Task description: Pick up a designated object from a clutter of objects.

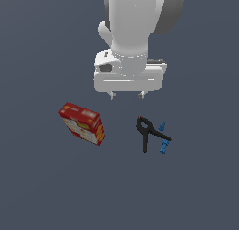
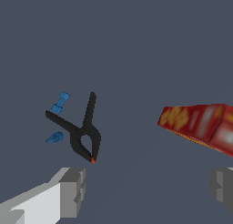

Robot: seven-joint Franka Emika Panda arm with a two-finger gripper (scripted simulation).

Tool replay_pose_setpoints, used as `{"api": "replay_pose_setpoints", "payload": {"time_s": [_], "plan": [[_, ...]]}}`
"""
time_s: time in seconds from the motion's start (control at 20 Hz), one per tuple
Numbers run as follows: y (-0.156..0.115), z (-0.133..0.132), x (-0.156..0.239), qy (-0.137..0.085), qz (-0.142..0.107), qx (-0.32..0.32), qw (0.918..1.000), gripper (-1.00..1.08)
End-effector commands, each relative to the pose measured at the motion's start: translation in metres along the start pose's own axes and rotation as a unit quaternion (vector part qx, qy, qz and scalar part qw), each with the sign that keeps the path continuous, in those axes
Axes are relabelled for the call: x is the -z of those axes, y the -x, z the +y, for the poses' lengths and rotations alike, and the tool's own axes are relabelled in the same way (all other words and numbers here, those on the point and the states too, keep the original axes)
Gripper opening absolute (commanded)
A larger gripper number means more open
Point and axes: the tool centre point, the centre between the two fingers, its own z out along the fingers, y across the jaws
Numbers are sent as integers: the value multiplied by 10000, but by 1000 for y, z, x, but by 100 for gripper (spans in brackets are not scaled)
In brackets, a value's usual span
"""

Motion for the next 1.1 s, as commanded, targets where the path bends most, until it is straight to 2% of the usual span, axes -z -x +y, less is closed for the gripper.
{"api": "replay_pose_setpoints", "payload": {"time_s": [0.0,0.45,0.7,1.05], "plan": [[0,0,0,0,0,0,10000,100],[-5,-24,2,-106,112,56,9999,100],[-5,-24,2,-105,112,56,9999,100],[-8,-40,-18,-68,98,97,9999,100]]}}
